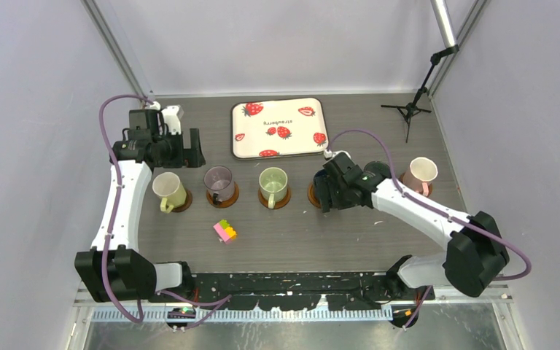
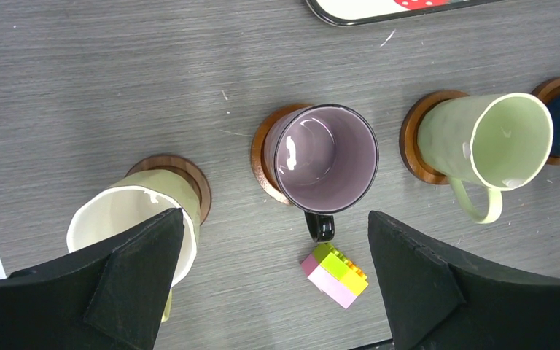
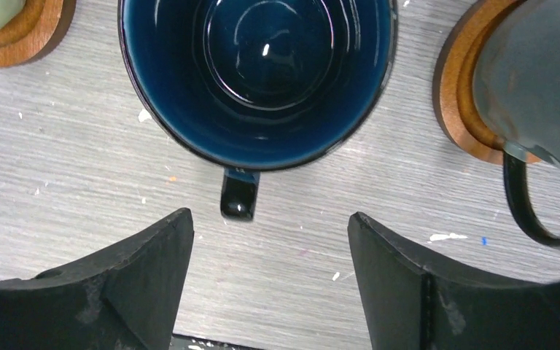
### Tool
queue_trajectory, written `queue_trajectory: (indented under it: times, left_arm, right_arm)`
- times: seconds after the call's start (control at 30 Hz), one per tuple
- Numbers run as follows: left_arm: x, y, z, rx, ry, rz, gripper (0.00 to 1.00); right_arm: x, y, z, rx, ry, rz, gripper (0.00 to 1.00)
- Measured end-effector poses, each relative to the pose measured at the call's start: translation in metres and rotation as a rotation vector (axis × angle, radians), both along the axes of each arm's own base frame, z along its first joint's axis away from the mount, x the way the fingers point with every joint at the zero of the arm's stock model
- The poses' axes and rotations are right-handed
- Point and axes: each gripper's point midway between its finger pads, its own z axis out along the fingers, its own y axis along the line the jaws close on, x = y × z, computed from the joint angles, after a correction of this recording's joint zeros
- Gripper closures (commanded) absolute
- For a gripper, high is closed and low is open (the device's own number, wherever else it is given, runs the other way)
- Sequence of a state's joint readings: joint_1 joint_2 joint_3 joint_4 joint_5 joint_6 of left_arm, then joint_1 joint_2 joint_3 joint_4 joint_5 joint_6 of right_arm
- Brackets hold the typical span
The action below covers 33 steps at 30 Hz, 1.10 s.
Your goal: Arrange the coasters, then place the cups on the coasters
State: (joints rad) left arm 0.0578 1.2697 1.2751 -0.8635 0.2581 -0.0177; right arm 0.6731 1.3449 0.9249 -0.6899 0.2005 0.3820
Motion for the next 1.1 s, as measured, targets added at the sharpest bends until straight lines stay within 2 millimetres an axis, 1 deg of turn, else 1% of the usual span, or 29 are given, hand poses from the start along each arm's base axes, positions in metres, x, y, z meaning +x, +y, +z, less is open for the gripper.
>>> queue_trajectory:
  times: [0.17,0.27,0.33,0.43,0.47,0.57,0.67,0.7,0.8,0.87,0.97,1.1]
  left_arm:
    - [-0.006,-0.003,-0.003,-0.006,0.022,-0.031,0.0]
    - [-0.011,-0.011,-0.004,-0.019,0.032,-0.085,0.0]
    - [-0.015,-0.017,-0.006,-0.017,0.039,-0.131,0.0]
    - [-0.023,-0.039,-0.007,0.014,0.04,-0.253,0.01]
    - [-0.025,-0.047,-0.007,0.024,0.03,-0.293,0.02]
    - [-0.045,-0.079,-0.01,0.07,0.004,-0.449,0.11]
    - [-0.062,-0.104,-0.016,0.122,-0.007,-0.567,0.24]
    - [-0.065,-0.112,-0.019,0.138,-0.008,-0.598,0.27]
    - [-0.071,-0.129,-0.032,0.192,-0.008,-0.646,0.31]
    - [-0.073,-0.135,-0.043,0.215,-0.003,-0.648,0.31]
    - [-0.075,-0.143,-0.058,0.23,0.014,-0.63,0.33]
    - [-0.073,-0.156,-0.071,0.237,0.032,-0.612,0.46]
  right_arm:
    - [-0.008,-0.005,0.018,0.028,-0.018,0.05,0.13]
    - [-0.011,-0.006,0.031,0.066,-0.02,0.079,0.12]
    - [-0.008,-0.007,0.042,0.108,-0.009,0.088,0.1]
    - [0.003,-0.008,0.061,0.193,-0.012,0.081,0.1]
    - [0.007,-0.007,0.07,0.226,-0.021,0.078,0.1]
    - [0.019,-0.008,0.095,0.296,-0.057,0.065,0.1]
    - [0.03,-0.011,0.115,0.353,-0.091,0.046,0.1]
    - [0.033,-0.013,0.118,0.365,-0.098,0.038,0.1]
    - [0.04,-0.024,0.123,0.396,-0.103,-0.003,0.1]
    - [0.043,-0.03,0.123,0.405,-0.102,-0.026,0.1]
    - [0.044,-0.032,0.124,0.414,-0.1,-0.034,0.1]
    - [0.048,-0.032,0.13,0.426,-0.11,-0.037,0.1]
